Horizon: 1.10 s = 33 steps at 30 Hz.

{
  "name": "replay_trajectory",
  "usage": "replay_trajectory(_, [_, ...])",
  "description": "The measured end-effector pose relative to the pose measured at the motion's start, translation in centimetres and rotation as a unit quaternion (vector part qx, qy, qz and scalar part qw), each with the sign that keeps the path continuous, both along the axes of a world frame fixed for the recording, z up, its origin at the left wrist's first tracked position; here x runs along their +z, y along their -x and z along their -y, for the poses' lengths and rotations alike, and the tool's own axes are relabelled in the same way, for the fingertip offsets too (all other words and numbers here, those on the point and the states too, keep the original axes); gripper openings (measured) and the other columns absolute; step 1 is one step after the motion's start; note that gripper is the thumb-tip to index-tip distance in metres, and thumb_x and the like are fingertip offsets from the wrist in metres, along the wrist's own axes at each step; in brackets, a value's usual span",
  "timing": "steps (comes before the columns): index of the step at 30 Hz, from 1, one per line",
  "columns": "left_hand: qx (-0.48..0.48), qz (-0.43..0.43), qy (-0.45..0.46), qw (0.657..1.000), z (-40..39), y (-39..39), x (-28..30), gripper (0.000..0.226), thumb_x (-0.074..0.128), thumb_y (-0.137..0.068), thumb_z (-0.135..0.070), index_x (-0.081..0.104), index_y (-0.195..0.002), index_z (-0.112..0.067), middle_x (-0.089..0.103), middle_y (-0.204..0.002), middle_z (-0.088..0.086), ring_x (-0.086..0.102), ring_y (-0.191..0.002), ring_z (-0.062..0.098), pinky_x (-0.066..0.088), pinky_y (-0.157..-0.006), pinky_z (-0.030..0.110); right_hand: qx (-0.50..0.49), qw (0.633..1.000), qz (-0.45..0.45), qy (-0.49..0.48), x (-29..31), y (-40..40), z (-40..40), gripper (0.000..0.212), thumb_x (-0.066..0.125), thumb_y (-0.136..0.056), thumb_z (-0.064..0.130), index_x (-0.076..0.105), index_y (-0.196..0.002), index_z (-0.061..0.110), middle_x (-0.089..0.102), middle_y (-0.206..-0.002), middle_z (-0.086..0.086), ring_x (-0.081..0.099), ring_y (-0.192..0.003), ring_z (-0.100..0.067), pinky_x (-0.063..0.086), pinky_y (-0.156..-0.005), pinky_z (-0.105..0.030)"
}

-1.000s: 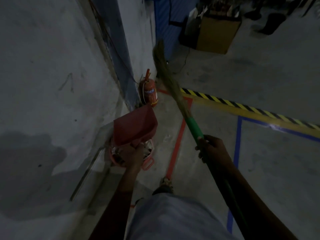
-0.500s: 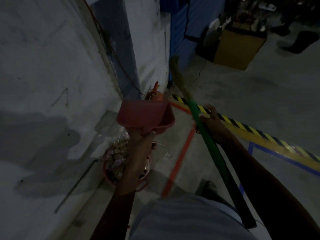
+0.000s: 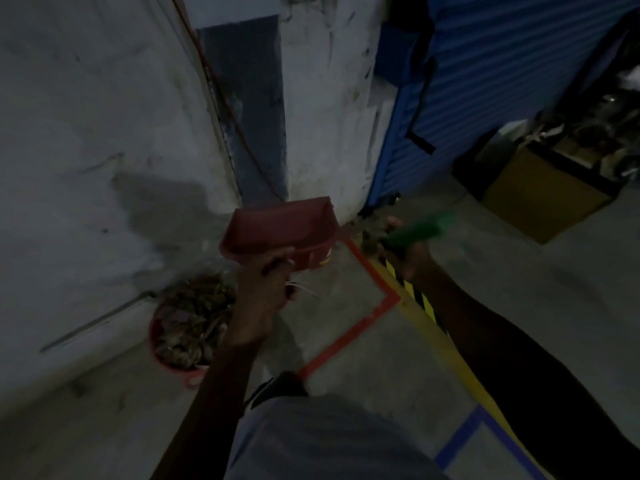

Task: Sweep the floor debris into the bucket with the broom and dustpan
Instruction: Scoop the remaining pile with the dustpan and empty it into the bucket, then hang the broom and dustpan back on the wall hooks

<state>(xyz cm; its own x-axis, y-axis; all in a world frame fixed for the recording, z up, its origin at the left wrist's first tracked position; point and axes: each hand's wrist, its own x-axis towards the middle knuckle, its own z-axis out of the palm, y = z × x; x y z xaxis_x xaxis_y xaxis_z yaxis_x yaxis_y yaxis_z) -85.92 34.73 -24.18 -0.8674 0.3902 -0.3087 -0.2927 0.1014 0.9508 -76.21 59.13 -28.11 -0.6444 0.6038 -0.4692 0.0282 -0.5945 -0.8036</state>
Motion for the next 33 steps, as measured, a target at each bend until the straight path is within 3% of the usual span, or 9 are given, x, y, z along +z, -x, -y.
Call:
replay_trajectory(6, [0.017, -0.019, -0.009, 1.000, -3.4, -1.6, 2.1, 0.016, 0.061, -0.095, -0.009, 0.070, -0.102, 0.002, 0.061, -0.077, 0.015, 0.056, -0.066, 0.028, 0.046, -0.048, 0.026, -0.003, 0.993, -0.104, 0.053, 0.6, 0.4, -1.4, 0.045, 0.040, -0.101, 0.049, 0.065, -0.099, 0.011, 0.065, -0.082, -0.008, 0.065, -0.063, -0.016, 0.052, -0.049, -0.023])
replay_trajectory(9, [0.026, -0.005, -0.053, 0.998, -6.1, -1.5, 3.5, 0.024, 0.061, -0.096, -0.017, 0.067, -0.097, 0.006, 0.059, -0.083, 0.022, 0.061, -0.068, 0.027, 0.051, -0.055, 0.030, 0.037, 0.989, -0.042, -0.139, -0.5, 0.6, -3.2, 0.032, 0.056, -0.094, 0.049, 0.062, -0.097, 0.018, 0.067, -0.079, -0.007, 0.063, -0.063, -0.016, 0.050, -0.048, -0.025])
replay_trajectory(11, [0.028, 0.020, -0.082, 0.996, -7.6, -1.3, 4.3, 0.034, 0.062, -0.095, -0.027, 0.068, -0.094, 0.006, 0.062, -0.086, 0.031, 0.060, -0.075, 0.033, 0.050, -0.063, 0.039, 0.072, 0.947, 0.021, -0.311, -1.5, 0.9, -4.6, 0.020, 0.064, -0.092, 0.042, 0.057, -0.098, 0.024, 0.064, -0.080, -0.012, 0.059, -0.057, -0.022, 0.048, -0.045, -0.032])
replay_trajectory(14, [0.013, 0.038, -0.089, 0.995, -10.2, -0.2, 5.3, 0.031, 0.060, -0.089, -0.037, 0.069, -0.087, -0.007, 0.065, -0.077, 0.018, 0.059, -0.070, 0.031, 0.049, -0.062, 0.037, 0.093, 0.880, 0.053, -0.462, -1.5, 1.3, -7.2, 0.010, 0.065, -0.097, 0.033, 0.060, -0.102, 0.027, 0.069, -0.084, -0.002, 0.064, -0.063, -0.021, 0.048, -0.051, -0.030])
replay_trajectory(18, [-0.021, 0.045, -0.090, 0.995, -13.0, 1.6, 6.2, 0.013, 0.055, -0.098, -0.023, 0.065, -0.101, -0.015, 0.070, -0.067, -0.007, 0.065, -0.058, 0.007, 0.054, -0.050, 0.029, 0.153, 0.743, 0.151, -0.633, 0.7, 2.3, -10.6, 0.045, 0.066, -0.081, 0.050, 0.069, -0.112, 0.017, 0.066, -0.089, 0.006, 0.061, -0.072, -0.014, 0.035, -0.055, -0.019])
replay_trajectory(23, [-0.032, 0.107, -0.120, 0.986, -16.5, 3.9, 9.5, 0.056, 0.059, -0.078, -0.053, 0.068, -0.103, -0.003, 0.064, -0.068, 0.015, 0.060, -0.054, 0.025, 0.053, -0.047, 0.029, 0.226, 0.756, -0.054, -0.612, 1.3, 4.8, -14.5, 0.029, 0.069, -0.085, 0.056, 0.063, -0.110, 0.042, 0.063, -0.121, -0.011, 0.060, -0.113, -0.033, 0.051, -0.090, -0.050])
replay_trajectory(27, [-0.046, 0.147, -0.162, 0.975, -19.0, 5.1, 12.4, 0.061, 0.065, -0.073, -0.055, 0.066, -0.104, -0.004, 0.068, -0.072, 0.013, 0.065, -0.055, 0.023, 0.055, -0.052, 0.033, 0.211, 0.732, -0.175, -0.623, 5.3, 8.1, -16.1, 0.066, 0.079, -0.083, 0.037, 0.050, -0.140, 0.024, 0.049, -0.142, -0.001, 0.039, -0.140, -0.007, 0.032, -0.115, -0.024])
replay_trajectory(30, [-0.045, 0.139, -0.188, 0.971, -20.8, 6.1, 14.8, 0.067, 0.067, -0.069, -0.054, 0.066, -0.111, -0.002, 0.072, -0.083, 0.013, 0.071, -0.068, 0.027, 0.057, -0.060, 0.037, 0.198, 0.761, -0.238, -0.571, 7.9, 11.0, -18.0, 0.058, 0.078, -0.083, 0.032, 0.055, -0.135, 0.026, 0.054, -0.141, 0.004, 0.048, -0.136, -0.015, 0.040, -0.113, -0.033])
replay_trajectory(33, [-0.003, 0.067, -0.155, 0.986, -23.3, 7.0, 17.9, 0.066, 0.061, -0.074, -0.053, 0.065, -0.116, -0.001, 0.071, -0.088, 0.013, 0.070, -0.064, 0.025, 0.055, -0.050, 0.031, 0.221, 0.813, -0.263, -0.471, 10.7, 14.6, -20.7, 0.024, 0.076, -0.087, 0.026, 0.067, -0.109, 0.028, 0.071, -0.109, 0.007, 0.067, -0.105, -0.012, 0.057, -0.089, -0.030])
